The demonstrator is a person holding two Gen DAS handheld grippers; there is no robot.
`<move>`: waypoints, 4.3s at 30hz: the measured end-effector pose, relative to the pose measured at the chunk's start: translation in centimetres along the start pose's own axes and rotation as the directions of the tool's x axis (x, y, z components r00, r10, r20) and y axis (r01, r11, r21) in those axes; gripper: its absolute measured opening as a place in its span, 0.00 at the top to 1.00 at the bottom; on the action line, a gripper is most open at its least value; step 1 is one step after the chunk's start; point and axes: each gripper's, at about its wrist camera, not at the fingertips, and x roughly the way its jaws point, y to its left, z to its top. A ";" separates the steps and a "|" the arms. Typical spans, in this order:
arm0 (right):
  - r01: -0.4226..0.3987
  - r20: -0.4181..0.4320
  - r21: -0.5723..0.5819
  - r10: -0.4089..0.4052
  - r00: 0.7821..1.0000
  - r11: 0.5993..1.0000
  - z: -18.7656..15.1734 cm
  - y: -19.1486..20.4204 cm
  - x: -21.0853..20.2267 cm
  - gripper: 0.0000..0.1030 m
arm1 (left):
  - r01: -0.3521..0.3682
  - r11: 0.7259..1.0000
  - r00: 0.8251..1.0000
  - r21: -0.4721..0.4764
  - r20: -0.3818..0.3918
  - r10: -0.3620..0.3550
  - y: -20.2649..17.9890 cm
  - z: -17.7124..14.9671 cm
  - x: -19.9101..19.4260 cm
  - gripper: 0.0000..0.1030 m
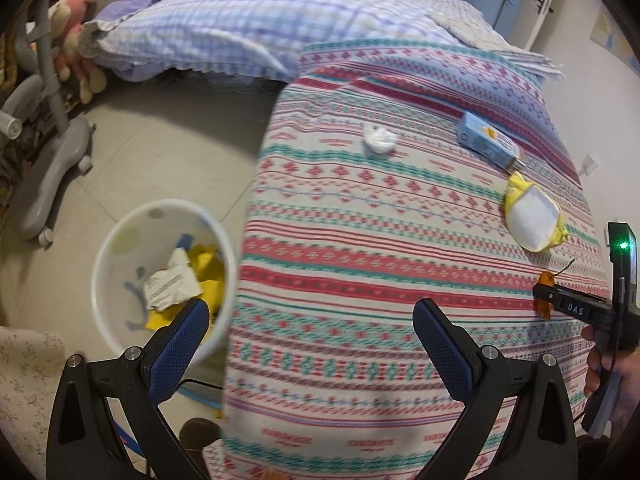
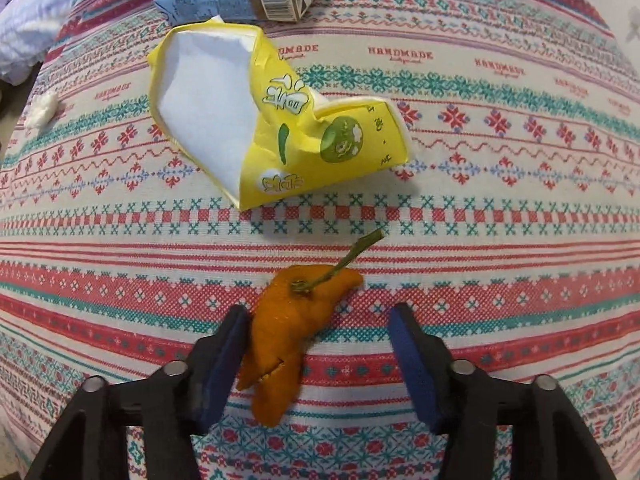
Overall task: Collect trash
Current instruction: 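Grasp the orange peel on the bedspread with the right tool, then grasp the yellow chip bag with the left tool, then carry the yellow chip bag to the wastebasket and open the left tool, then lower the orange peel into the wastebasket and open the right tool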
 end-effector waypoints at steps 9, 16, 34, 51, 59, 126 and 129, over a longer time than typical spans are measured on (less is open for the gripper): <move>-0.016 0.009 -0.034 0.016 1.000 0.999 -1.5 -1.1 -1.7 0.80 | 0.011 0.996 1.000 0.088 0.002 -0.011 -5.2 0.0 1.1 0.00; -0.026 0.082 0.034 0.023 0.996 0.999 -2.4 -5.6 -5.0 0.80 | 0.005 0.991 1.000 0.134 -0.005 -0.004 -10.5 1.5 2.2 0.00; -0.031 0.139 0.105 0.016 0.990 0.994 -1.6 -12.5 -6.5 0.79 | 0.238 0.960 0.967 -0.151 -0.062 -0.249 -22.0 6.1 8.3 0.01; -0.081 0.160 0.160 0.055 0.986 0.984 -1.3 -16.1 -7.2 0.79 | 0.301 0.920 0.948 -0.250 -0.025 -0.317 -24.7 4.8 12.8 0.28; -0.082 0.164 0.148 0.057 0.985 0.986 -1.3 -15.6 -7.4 0.79 | 0.286 0.933 0.954 -0.219 -0.029 -0.300 -23.9 5.2 11.6 0.42; -0.262 0.088 -0.262 0.293 0.952 0.929 -2.1 19.7 -6.2 0.79 | -0.061 0.954 0.996 -0.293 0.048 0.079 19.2 -2.6 -1.0 0.00; -0.292 0.070 -0.274 0.322 0.944 0.916 -2.6 20.7 -6.3 0.79 | -0.085 0.956 0.993 -0.279 0.059 0.106 19.8 -3.3 -1.9 0.00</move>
